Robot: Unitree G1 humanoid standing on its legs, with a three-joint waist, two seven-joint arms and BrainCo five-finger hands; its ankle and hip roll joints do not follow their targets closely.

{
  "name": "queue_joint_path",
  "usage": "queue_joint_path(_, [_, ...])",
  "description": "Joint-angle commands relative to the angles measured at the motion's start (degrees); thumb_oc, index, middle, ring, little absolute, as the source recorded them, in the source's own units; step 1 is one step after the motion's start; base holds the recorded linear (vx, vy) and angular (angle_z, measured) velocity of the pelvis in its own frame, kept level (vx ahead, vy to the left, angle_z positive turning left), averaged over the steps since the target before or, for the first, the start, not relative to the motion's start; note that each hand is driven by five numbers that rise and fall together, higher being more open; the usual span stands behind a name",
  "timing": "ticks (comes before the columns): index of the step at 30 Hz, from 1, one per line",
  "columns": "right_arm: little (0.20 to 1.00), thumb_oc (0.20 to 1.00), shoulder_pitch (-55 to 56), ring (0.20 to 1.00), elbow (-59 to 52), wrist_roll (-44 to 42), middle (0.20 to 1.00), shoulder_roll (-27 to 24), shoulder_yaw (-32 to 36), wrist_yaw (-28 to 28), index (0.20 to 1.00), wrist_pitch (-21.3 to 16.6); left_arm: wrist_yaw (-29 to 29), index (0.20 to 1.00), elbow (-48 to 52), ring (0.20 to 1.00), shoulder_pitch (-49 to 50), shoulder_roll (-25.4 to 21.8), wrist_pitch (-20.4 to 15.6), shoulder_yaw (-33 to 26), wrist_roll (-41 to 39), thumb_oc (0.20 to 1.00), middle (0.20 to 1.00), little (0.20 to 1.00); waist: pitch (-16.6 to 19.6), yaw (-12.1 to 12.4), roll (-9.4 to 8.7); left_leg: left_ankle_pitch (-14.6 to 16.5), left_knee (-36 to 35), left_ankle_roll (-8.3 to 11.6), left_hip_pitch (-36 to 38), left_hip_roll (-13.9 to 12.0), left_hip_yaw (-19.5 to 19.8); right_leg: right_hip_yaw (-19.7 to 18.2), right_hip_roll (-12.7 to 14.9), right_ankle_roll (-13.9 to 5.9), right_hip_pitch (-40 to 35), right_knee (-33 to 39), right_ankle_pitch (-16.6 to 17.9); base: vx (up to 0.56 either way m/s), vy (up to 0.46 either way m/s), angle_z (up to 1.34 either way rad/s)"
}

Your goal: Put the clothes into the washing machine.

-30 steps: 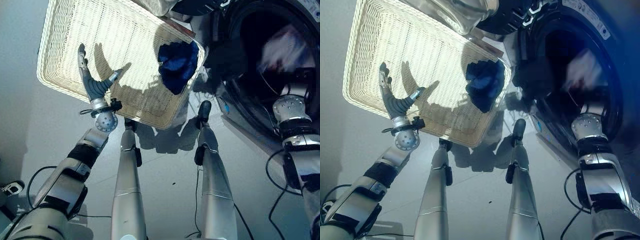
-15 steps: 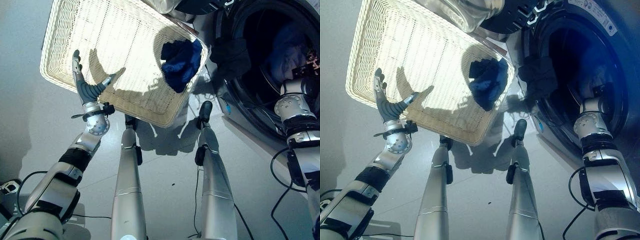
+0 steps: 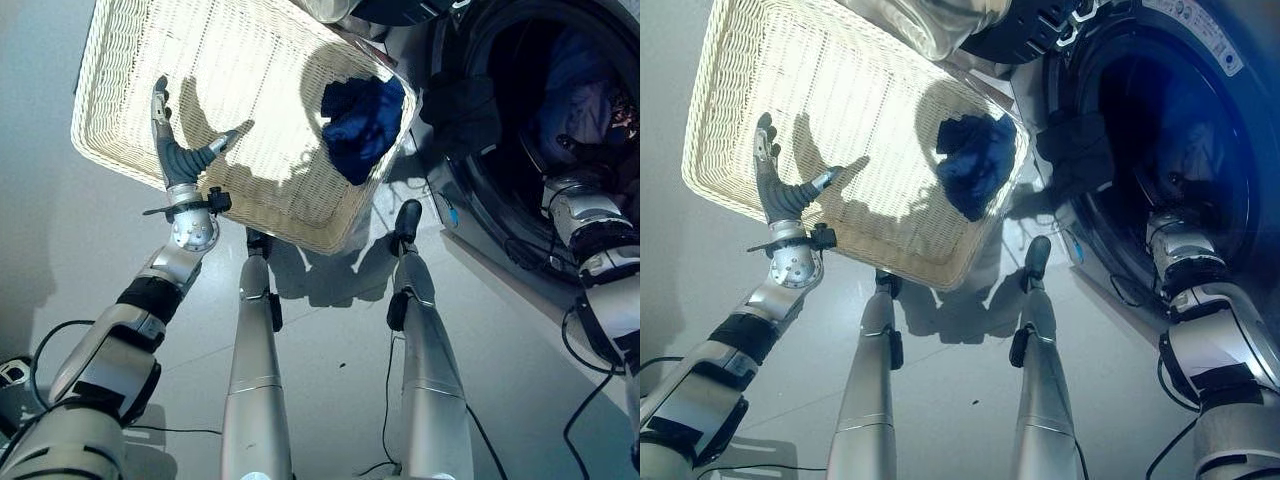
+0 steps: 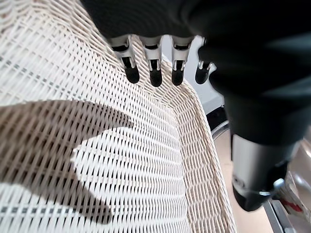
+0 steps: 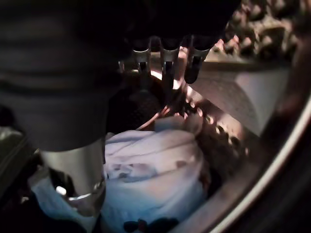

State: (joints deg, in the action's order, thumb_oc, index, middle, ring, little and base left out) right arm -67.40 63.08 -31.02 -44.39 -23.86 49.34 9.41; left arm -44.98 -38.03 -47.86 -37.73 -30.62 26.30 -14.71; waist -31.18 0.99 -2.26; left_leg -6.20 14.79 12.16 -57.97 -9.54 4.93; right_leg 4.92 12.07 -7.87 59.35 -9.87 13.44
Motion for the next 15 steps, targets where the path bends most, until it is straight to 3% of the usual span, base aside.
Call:
queue_joint_path(1, [1.0,1.0,-6.3,1.0,-6.2,9.9,1.0,-11.3,-3.7,6.3,1.0,-2.8,-0.7,1.0,0.5,1.0,-1.0,-0.4,-1.0,-0.2,0.3,1.0,1.0,1.0,1.4,0.9,0.73,2.0,-0.9,-6.47,1.4,6.3,-1.0,4.1,-2.5,-3.49,-0.8,-3.6,-1.6,0.0,0.0,0.0])
queue_joint_path(9, [1.0,1.0,-5.5,1.0,-8.9,12.3,1.0,-10.8,-3.4,7.6,1.0,-3.3,-1.1,1.0,0.3,1.0,-0.9,-0.1,-0.6,-0.2,0.9,1.0,1.0,1.0,1.4,0.8,0.81,2.1,-0.8,-6.47,1.3,6.3,-1.1,4.0,-2.5,-3.53,-0.7,-3.7,-1.7,0.0,0.01,0.0])
queue_joint_path(10, [1.0,1.0,-1.7,1.0,-18.4,21.9,1.0,-9.1,-3.1,10.9,1.0,-4.1,-2.9,1.0,-0.4,1.0,-0.8,1.7,1.5,-0.2,2.3,1.0,1.0,1.0,1.4,0.0,1.35,2.1,-1.1,-6.34,0.8,6.5,-1.4,3.2,-2.4,-3.61,0.3,-4.1,-2.1,-0.01,0.081,0.01])
queue_joint_path(13, [1.0,1.0,-1.7,1.0,-18.4,21.9,1.0,-9.1,-3.1,10.9,1.0,-4.1,-2.9,1.0,-0.4,1.0,-0.8,1.7,1.5,-0.2,2.3,1.0,1.0,1.0,1.4,0.0,1.35,2.1,-1.1,-6.34,0.8,6.5,-1.4,3.2,-2.4,-3.61,0.3,-4.1,-2.1,-0.01,0.046,0.02])
queue_joint_path(14, [1.0,1.0,3.3,1.0,-26.3,27.1,1.0,-7.3,-0.3,11.1,1.0,-5.4,-3.8,1.0,-1.3,1.0,-0.5,2.6,2.4,-1.3,2.6,1.0,1.0,1.0,1.4,-0.9,1.63,2.1,-1.1,-6.14,0.3,6.4,-1.9,2.5,-2.6,-3.55,1.3,-4.5,-2.6,-0.01,0.058,0.05])
queue_joint_path(15, [1.0,1.0,3.3,1.0,-26.3,27.1,1.0,-7.3,-0.3,11.1,1.0,-5.4,-3.8,1.0,-1.3,1.0,-0.5,2.6,2.4,-1.3,2.6,1.0,1.0,1.0,1.4,-0.9,1.63,2.1,-1.1,-6.14,0.3,6.4,-1.9,2.5,-2.6,-3.55,1.3,-4.5,-2.6,-0.01,0.058,0.05])
